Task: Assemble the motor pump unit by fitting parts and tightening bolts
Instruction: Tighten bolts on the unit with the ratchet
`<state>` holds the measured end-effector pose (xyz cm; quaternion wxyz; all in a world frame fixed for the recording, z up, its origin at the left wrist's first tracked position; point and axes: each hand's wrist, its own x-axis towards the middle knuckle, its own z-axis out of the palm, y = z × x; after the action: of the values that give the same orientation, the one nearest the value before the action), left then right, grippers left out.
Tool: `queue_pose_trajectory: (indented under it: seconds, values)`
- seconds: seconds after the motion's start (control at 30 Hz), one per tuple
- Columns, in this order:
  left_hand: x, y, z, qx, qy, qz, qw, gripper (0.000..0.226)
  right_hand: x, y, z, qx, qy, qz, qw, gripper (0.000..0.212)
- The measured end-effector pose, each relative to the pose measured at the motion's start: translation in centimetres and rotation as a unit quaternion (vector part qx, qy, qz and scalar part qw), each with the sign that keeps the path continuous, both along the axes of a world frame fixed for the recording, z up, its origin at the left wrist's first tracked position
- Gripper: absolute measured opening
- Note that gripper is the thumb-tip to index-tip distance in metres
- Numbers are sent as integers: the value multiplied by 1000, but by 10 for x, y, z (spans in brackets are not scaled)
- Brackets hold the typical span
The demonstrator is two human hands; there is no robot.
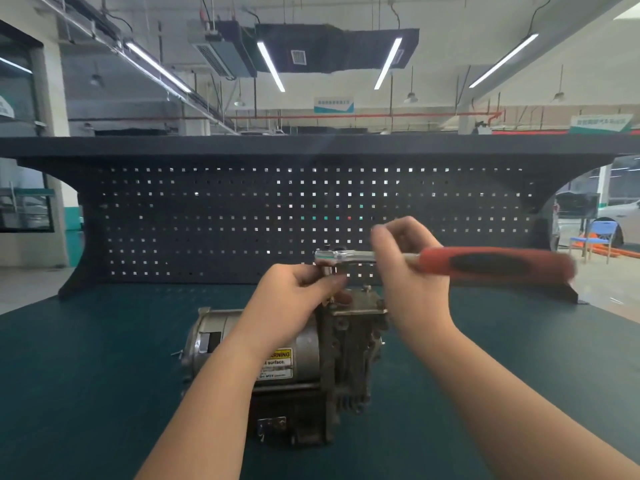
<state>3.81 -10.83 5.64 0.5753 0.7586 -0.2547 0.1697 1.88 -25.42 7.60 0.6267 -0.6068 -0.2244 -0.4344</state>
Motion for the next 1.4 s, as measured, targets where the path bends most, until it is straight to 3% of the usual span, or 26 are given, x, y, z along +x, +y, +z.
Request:
queue_pose_trajectory:
  seconds: [0.1, 0.17, 0.23, 0.3, 0.33, 0.4, 0.47, 0.53, 0.6, 0.67, 0.73, 0.83, 0.9, 0.97, 1.03, 1.13, 1.23, 1.3, 1.4]
  values:
    - [-4, 1, 0, 6, -18, -18, 1000, 17, 17, -14, 1, 90, 148, 119, 978, 13]
    - [-5, 0, 0, 2, -23, -9, 1000, 16, 21, -15, 2, 94, 177, 120, 972, 10]
    - [-7, -2, 0, -17, -19, -6, 1000, 10, 14, -9, 4, 63, 92, 28, 993, 6]
    - [-7, -4, 0, -36, -15, -14, 999, 8, -2, 1, 8, -26, -26, -66, 997, 21]
    - [-7, -3, -1, -36, -14, -17, 999, 8, -10, 6, 9, -98, -95, -129, 982, 27]
    - [-3, -1, -3, -10, -9, 16, 1000, 11, -22, 21, 2, -255, -203, -260, 909, 31]
    - [4, 2, -6, 86, -38, 101, 990, 15, -27, 36, -4, -319, -218, -303, 871, 32]
    - [2, 2, -5, 129, -58, 138, 980, 17, -23, 37, -4, -318, -192, -277, 886, 35]
    - [-1, 2, -5, 91, -46, 87, 991, 36, -17, 26, -2, -273, -181, -249, 912, 33]
    - [-6, 2, -1, 15, -15, -10, 1000, 27, -9, 6, -1, -194, -152, -194, 950, 19]
    - [-6, 2, 1, -5, -3, -34, 999, 14, 1, -13, -2, -124, -91, -104, 983, 10]
    - [-4, 1, -1, 5, -22, 3, 1000, 16, 17, -27, -4, -88, 73, -10, 993, 30]
    - [-5, -1, -2, 1, -29, 19, 999, 17, 21, -27, -2, -71, 115, -13, 991, 23]
    - [-7, -3, -2, -26, -25, 9, 999, 14, 13, -17, 2, -68, 68, -34, 995, 16]
    - [-8, -6, -2, -31, -29, 8, 999, 12, -2, -5, 8, -132, -10, -124, 983, 19]
    - [-3, -5, -4, 21, -70, 51, 996, 18, -18, 26, 18, -236, -167, -293, 912, 29]
    - [7, 1, -5, 54, -90, 73, 992, 26, -20, 55, 16, -256, -303, -294, 870, 39]
    - [9, 3, -5, 59, -72, 78, 993, 19, -13, 51, 11, -266, -353, -290, 849, 43]
    - [1, 1, -4, 54, -55, 56, 995, 20, 1, 19, 2, -267, -363, -252, 856, 32]
